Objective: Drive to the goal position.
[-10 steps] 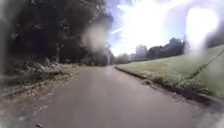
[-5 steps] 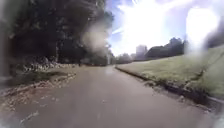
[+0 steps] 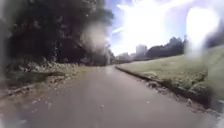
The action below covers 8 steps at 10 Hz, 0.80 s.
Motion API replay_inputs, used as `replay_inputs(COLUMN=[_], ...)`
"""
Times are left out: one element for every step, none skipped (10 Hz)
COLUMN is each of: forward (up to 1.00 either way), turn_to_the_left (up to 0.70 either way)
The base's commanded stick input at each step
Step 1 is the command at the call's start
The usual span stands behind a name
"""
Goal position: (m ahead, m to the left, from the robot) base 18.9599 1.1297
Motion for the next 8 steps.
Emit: replay_inputs(forward=[0.45,0.45,0.45,0.45,0.45,0.45,0.45,0.45], turn_to_the_left=[0.0,0.0,0.0,0.0,0.0,0.0,0.0,0.0])
